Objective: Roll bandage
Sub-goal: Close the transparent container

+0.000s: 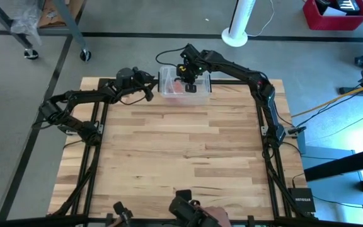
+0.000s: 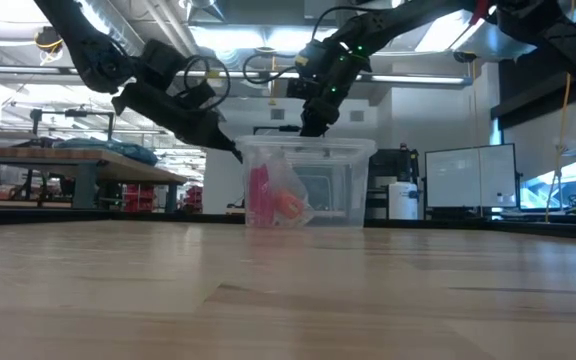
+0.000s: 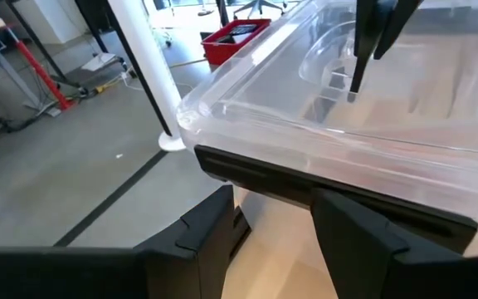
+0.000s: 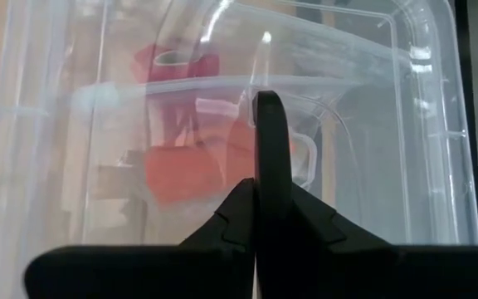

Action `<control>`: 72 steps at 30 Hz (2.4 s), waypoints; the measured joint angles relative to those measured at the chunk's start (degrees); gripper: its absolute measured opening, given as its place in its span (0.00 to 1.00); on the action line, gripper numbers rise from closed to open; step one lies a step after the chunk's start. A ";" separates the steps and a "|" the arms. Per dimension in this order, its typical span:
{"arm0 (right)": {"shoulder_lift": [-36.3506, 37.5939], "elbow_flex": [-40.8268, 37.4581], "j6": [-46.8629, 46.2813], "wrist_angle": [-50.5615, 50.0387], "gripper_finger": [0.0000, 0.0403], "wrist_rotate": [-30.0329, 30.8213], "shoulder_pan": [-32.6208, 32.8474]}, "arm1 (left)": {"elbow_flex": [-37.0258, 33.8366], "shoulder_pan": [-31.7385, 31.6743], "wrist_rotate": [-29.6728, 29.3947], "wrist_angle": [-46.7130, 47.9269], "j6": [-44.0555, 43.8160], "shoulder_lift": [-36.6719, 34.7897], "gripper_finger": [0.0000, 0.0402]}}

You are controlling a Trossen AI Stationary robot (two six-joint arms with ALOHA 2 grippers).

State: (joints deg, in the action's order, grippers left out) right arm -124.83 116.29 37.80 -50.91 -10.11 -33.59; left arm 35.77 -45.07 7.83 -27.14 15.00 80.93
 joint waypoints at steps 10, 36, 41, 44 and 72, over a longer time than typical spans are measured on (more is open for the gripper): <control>-0.44 -0.07 0.02 -0.11 0.09 -0.06 0.20 | -0.07 1.38 -0.01 -0.83 -0.05 0.07 0.39; 2.00 -0.44 -9.21 3.12 0.28 1.05 1.16 | 4.09 4.28 3.27 10.77 -1.19 -11.82 0.39; 6.91 -0.47 -11.17 0.51 0.40 1.03 1.16 | 4.09 4.85 3.17 13.68 -1.11 -12.85 0.39; 9.13 -0.37 -12.47 -1.72 0.44 1.04 1.16 | 4.57 5.55 3.13 15.15 -1.09 -12.85 0.39; 30.67 -39.03 -12.51 9.33 0.29 -14.10 -24.74 | 46.67 11.60 4.89 24.71 4.98 28.70 0.39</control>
State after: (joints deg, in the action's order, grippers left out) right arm -94.16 77.26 25.29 -41.59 -24.21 -58.33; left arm 82.44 -33.47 12.72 -2.42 19.98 109.63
